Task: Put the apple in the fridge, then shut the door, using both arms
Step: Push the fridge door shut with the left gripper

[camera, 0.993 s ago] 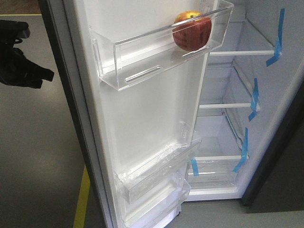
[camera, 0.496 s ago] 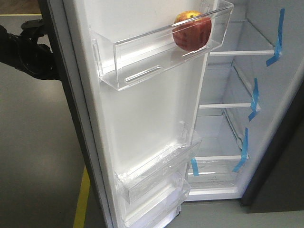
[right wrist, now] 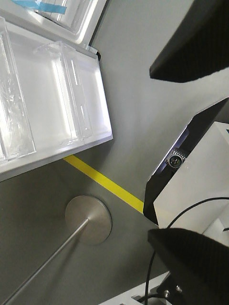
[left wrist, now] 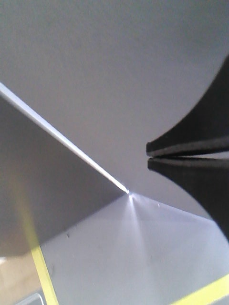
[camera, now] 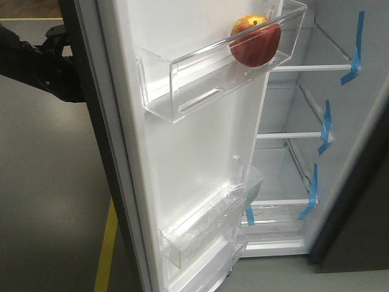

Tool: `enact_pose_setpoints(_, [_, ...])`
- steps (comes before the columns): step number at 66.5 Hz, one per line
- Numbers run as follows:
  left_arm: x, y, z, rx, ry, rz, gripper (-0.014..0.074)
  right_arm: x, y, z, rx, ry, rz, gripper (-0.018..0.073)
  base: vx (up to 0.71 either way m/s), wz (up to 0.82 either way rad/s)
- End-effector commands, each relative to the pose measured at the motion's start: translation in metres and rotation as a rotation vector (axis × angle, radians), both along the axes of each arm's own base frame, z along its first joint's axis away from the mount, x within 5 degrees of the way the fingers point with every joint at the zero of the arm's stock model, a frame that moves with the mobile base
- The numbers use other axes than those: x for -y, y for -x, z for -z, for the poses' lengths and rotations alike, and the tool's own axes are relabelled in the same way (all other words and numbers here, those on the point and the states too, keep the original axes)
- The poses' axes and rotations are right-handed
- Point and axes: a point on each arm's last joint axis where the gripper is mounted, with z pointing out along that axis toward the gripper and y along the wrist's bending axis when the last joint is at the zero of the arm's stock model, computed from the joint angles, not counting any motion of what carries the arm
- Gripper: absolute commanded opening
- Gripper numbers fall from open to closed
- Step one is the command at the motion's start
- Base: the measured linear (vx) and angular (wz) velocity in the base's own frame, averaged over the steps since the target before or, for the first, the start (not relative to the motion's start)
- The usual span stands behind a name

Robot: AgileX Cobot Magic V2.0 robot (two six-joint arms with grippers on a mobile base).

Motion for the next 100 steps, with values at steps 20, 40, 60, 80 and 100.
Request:
enact_pose_setpoints(20, [0.072, 0.024, -0.04, 0.144, 0.074, 0.138, -0.0006, -0.002, -0.003, -0.009, 0.042, -0.038, 0.003, 0.0594, 0.0, 0.0])
enact_pose_setpoints(40, [0.108, 0.061, -0.062, 0.301, 0.071, 0.206, -0.0006, -0.002, -0.003, -0.009, 0.042, -0.038, 0.003, 0.0594, 0.0, 0.0])
enact_pose_setpoints(60, [0.15, 0.093, -0.077, 0.388, 0.182, 0.322, -0.0006, -0.002, -0.003, -0.009, 0.042, -0.038, 0.003, 0.0594, 0.0, 0.0])
enact_pose_setpoints(80, [0.192, 0.116, -0.084, 0.49, 0.249, 0.405, -0.0006, -0.002, -0.003, -0.009, 0.042, -0.039, 0.003, 0.0594, 0.0, 0.0])
enact_pose_setpoints(100, [0.227, 0.136, -0.071, 0.54, 0.254, 0.566, -0.0006, -0.002, -0.003, -0.009, 0.042, -0.039, 0.003, 0.0594, 0.0, 0.0])
